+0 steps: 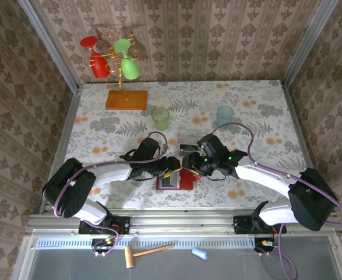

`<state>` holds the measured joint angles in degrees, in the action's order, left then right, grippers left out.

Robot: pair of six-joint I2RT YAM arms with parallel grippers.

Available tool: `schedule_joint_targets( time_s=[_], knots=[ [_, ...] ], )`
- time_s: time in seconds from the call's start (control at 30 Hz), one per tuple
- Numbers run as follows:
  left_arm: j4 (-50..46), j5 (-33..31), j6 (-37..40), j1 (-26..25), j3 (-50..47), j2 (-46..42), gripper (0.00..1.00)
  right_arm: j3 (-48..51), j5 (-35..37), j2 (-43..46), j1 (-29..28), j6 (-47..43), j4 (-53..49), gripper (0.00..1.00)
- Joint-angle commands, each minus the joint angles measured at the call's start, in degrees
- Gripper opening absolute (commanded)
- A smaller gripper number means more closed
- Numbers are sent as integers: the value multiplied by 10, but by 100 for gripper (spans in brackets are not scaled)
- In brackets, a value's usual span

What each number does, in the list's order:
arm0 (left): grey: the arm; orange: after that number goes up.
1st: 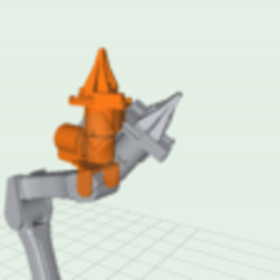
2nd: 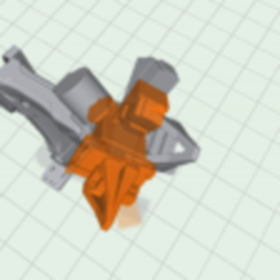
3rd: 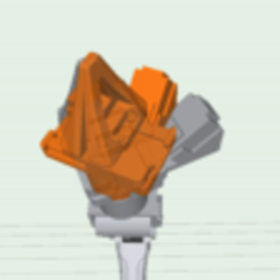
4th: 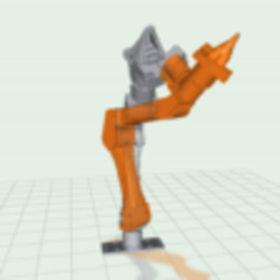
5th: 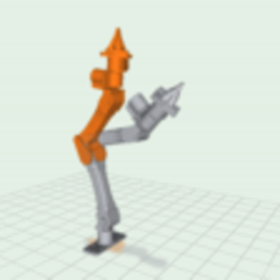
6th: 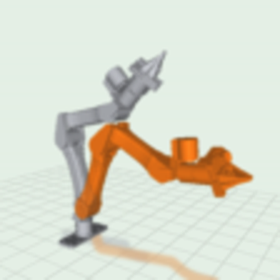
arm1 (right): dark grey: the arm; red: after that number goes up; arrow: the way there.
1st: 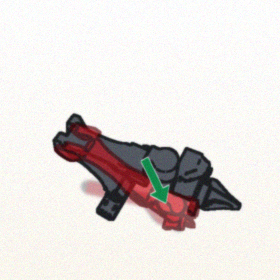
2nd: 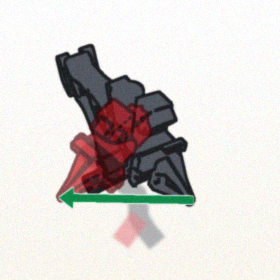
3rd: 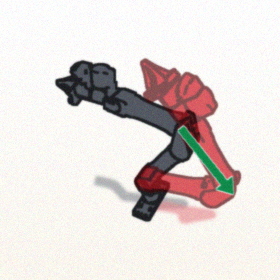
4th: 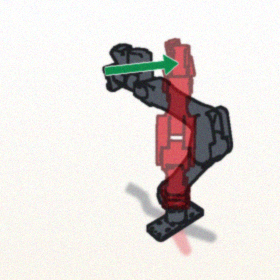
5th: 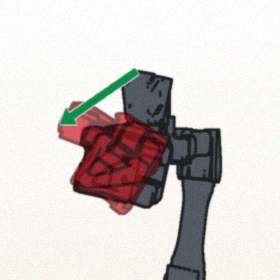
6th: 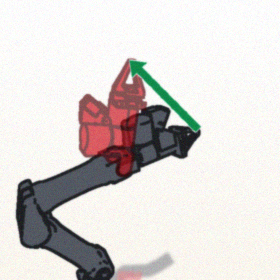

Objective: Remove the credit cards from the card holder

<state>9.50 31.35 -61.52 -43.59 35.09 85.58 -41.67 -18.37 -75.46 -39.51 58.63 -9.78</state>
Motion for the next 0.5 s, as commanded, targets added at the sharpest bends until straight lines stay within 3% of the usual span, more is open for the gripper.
schedule_joint_targets(
  time_s=[0.0, 0.47],
  knots=[
    [16, 12, 0, -13, 25, 19, 58, 14, 23, 30, 10, -7, -32, 47],
    [31, 17, -14, -47, 64, 92, 60, 61, 34, 152, 69, -11, -79, 50]
  ],
)
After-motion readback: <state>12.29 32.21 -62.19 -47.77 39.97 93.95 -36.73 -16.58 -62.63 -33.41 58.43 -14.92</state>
